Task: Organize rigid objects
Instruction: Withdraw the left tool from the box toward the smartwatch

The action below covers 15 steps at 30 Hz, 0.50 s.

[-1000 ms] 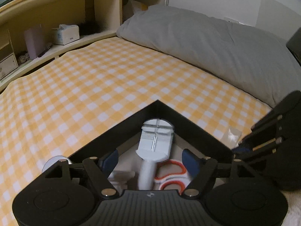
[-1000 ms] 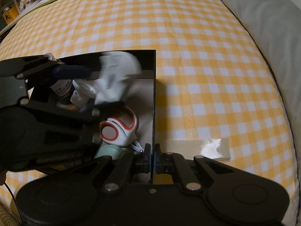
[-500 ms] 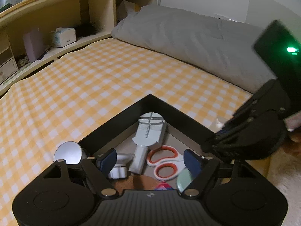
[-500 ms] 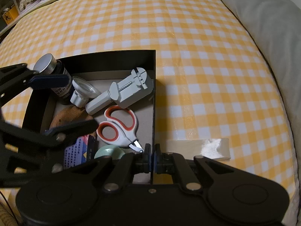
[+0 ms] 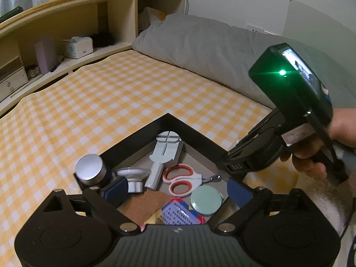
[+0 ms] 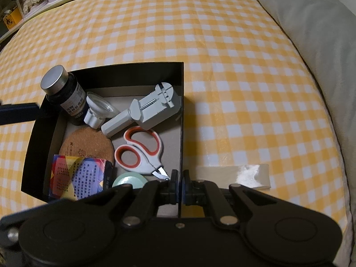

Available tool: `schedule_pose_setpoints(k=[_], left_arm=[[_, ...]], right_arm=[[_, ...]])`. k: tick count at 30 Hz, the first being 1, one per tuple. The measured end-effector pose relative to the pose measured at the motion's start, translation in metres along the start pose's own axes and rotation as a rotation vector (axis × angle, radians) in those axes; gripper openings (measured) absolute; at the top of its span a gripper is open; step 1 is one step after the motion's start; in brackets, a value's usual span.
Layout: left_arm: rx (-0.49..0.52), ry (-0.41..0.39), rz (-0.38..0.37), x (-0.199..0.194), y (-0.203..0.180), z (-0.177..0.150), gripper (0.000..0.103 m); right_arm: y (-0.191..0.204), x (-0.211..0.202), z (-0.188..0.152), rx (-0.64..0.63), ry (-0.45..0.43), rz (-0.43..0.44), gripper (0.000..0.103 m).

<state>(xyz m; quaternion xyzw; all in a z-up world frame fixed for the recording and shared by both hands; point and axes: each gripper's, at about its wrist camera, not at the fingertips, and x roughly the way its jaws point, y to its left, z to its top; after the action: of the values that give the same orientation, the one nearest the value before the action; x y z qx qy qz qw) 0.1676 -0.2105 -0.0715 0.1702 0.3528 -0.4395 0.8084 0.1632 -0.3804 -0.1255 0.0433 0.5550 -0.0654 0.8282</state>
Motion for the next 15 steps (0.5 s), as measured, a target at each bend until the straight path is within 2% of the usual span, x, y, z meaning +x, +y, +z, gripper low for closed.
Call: schedule_pose_setpoints(k=[4, 15], left_arm=[[-0.024, -0.003, 0.011, -0.015, 0.002, -0.005, 0.103], [-0.056, -0.016, 0.050, -0.054, 0.024, -0.028, 0.103]], right_arm=[[0.002, -0.004, 0.000, -0.005, -0.005, -0.006, 0.003], [0.013, -0.009, -0.006, -0.033, -0.018, -0.022, 0.003]])
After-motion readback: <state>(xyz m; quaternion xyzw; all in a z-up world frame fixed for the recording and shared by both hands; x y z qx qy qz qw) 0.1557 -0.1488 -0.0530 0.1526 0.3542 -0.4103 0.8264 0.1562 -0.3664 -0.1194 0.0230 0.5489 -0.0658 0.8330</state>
